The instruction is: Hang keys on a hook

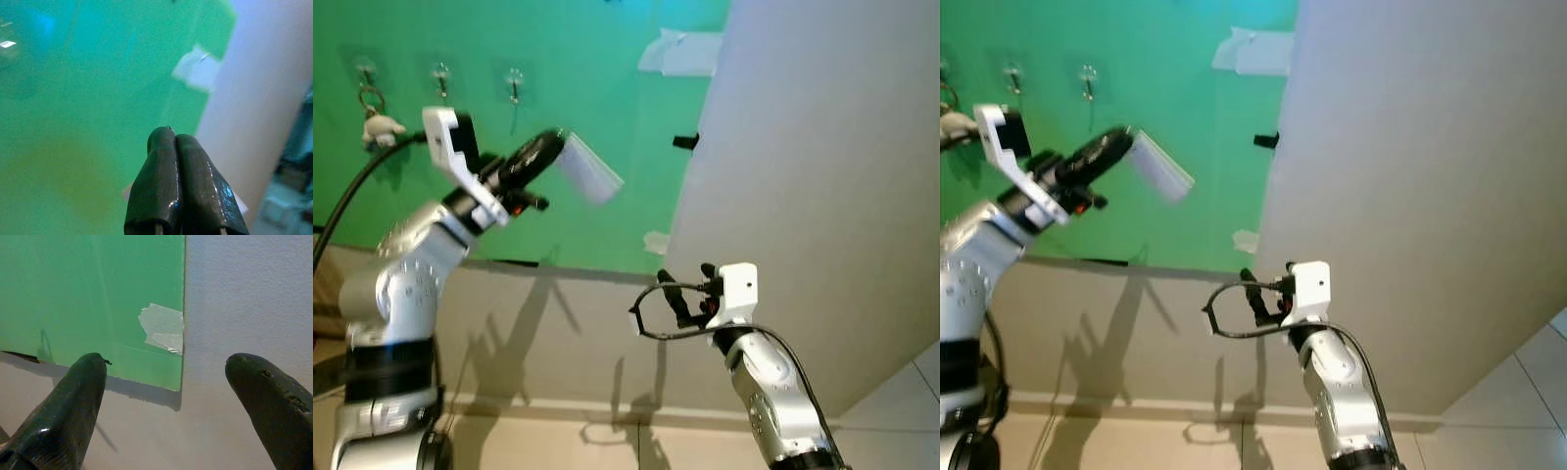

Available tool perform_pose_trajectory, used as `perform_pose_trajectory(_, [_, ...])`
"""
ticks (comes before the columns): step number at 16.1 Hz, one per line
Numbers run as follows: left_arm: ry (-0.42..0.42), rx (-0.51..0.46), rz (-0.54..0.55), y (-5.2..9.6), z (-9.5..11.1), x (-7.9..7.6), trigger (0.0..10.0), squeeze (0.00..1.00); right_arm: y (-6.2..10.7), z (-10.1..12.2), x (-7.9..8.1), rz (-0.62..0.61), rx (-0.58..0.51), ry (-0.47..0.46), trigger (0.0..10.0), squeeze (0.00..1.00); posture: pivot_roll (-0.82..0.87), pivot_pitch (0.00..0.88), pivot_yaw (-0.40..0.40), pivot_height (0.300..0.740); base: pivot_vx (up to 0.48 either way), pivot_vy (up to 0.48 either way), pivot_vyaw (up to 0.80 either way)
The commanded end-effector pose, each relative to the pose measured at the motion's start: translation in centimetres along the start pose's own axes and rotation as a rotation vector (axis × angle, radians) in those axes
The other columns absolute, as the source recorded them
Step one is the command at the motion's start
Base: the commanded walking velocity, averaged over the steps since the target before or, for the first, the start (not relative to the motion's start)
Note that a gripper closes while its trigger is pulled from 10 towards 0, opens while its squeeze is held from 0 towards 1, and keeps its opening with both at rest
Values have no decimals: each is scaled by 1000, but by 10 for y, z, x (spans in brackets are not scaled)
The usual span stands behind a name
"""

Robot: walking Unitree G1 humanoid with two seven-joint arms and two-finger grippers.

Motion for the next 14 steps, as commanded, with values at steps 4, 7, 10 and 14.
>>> perform_pose_trajectory(4, [115, -19, -15, -8, 1, 19, 10000, 0, 0, 0, -3, 8, 5, 13, 10000, 1000, 34, 0, -82, 740, 0, 0, 0])
perform_pose_trajectory(7, [156, -38, -14, -5, 5, 28, 10000, 0, 2, -1, -4, 2, 7, 17, 10000, 1000, 20, 0, -74, 740, 0, 0, 0])
perform_pose_trajectory(10, [134, -54, -18, -1, 10, 29, 10000, 0, 3, -2, -4, -3, 9, 16, 10000, 1000, 15, 0, -68, 740, 0, 0, 0])
perform_pose_trajectory(14, [44, -90, 13, 18, 23, 28, 10000, 0, 4, -3, -3, 2, 10, 21, 10000, 1000, 22, 0, -71, 740, 0, 0, 0])
Point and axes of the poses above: a point about 5 cm out from each wrist's last joint towards the gripper, its own y axis pointing back from the gripper into the wrist, its own z axis along the axis of the wrist's last joint, x = y × z, the point moved 5 cm from there along -y, pointing out of the wrist towards the gripper, and after that the axes turned 12 degrees about y, right-handed, at the moved point
